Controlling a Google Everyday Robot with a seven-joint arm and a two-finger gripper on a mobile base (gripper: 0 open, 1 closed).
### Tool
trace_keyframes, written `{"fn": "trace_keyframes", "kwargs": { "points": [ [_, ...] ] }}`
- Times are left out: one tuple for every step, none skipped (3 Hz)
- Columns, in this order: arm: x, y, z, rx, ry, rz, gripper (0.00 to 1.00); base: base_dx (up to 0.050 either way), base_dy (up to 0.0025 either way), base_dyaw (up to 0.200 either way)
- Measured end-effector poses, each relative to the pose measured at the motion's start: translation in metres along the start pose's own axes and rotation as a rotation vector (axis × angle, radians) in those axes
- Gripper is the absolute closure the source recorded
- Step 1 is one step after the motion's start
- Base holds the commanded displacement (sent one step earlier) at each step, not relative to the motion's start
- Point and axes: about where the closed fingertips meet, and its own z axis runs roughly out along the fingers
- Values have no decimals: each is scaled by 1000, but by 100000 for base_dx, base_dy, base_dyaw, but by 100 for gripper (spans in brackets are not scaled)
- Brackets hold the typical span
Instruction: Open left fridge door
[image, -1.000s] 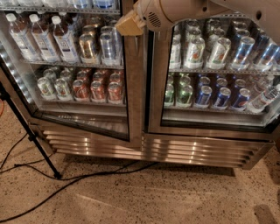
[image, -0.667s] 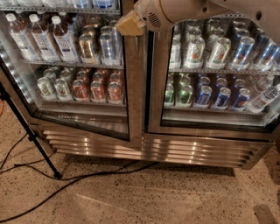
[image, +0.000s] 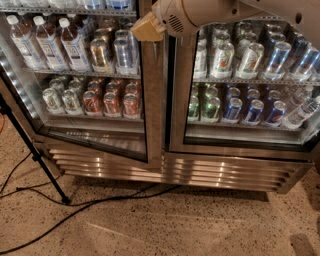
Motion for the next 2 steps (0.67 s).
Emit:
{"fn": "trace_keyframes", "kwargs": {
  "points": [
    [-4, 6, -3, -4, -2, -2, 100, 0, 0, 0],
    [-4, 6, -3, -4, -2, -2, 81, 0, 0, 0]
  ]
}}
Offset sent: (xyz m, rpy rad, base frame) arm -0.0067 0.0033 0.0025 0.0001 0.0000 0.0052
